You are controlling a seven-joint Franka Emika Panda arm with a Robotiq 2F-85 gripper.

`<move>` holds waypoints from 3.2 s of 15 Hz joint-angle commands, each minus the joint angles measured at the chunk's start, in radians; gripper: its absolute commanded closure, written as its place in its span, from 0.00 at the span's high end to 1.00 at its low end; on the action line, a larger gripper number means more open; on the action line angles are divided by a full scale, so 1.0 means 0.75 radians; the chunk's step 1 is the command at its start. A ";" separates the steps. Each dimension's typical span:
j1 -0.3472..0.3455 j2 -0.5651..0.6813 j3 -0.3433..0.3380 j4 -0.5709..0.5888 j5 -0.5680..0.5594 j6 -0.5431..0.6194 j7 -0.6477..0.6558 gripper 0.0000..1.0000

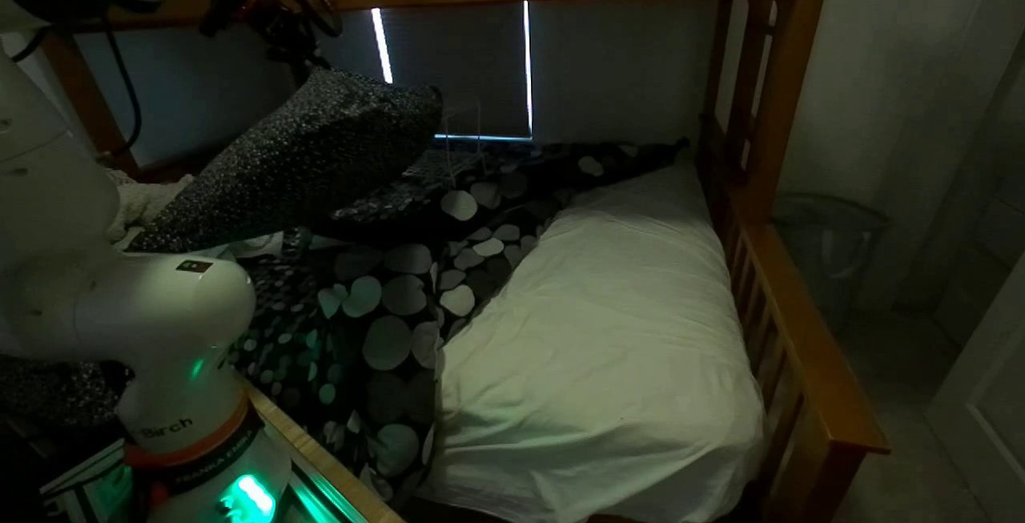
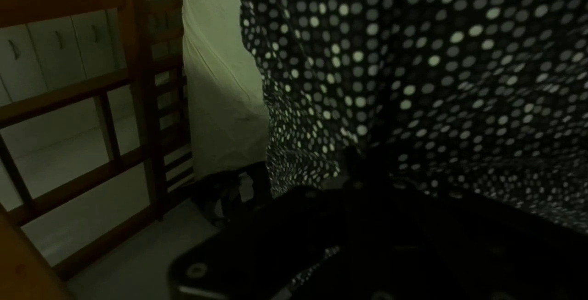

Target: Move the black pillow to the right

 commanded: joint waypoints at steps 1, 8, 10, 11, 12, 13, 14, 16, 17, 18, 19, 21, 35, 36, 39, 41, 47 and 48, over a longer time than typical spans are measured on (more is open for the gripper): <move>-0.108 -0.001 0.096 0.005 0.018 0.008 -0.012 0.01; -0.369 -0.134 0.066 -0.271 0.193 0.132 0.063 0.01; -0.447 -0.182 0.032 -0.365 0.237 0.205 0.078 0.01; -0.488 -0.213 0.010 -0.420 0.244 0.251 0.084 0.01; -0.521 -0.238 -0.006 -0.475 0.245 0.302 0.093 0.01; -0.557 -0.260 -0.028 -0.517 0.240 0.362 0.087 0.01; -0.593 -0.290 -0.053 -0.576 0.222 0.441 0.080 0.01; -0.669 -0.329 -0.097 -0.659 0.167 0.597 0.053 0.01; -0.713 -0.352 -0.116 -0.707 0.117 0.683 0.040 0.01; -0.763 -0.359 -0.139 -0.738 0.048 0.777 0.009 0.01; -0.803 -0.371 -0.158 -0.770 -0.008 0.856 -0.003 0.01; -0.890 -0.357 -0.207 -0.799 -0.123 1.034 -0.007 0.01; -1.020 -0.176 -0.213 -0.757 -0.227 1.146 0.072 0.01; -1.062 -0.126 -0.221 -0.734 -0.310 1.181 0.123 0.01; -1.161 0.030 -0.269 -0.633 -0.601 1.293 0.342 0.01; -1.242 0.142 -0.281 -0.533 -0.807 1.389 0.519 0.01; -1.296 0.430 -0.337 -0.221 -1.243 1.391 1.070 0.01; -1.294 0.482 -0.340 -0.183 -1.257 1.386 1.129 0.01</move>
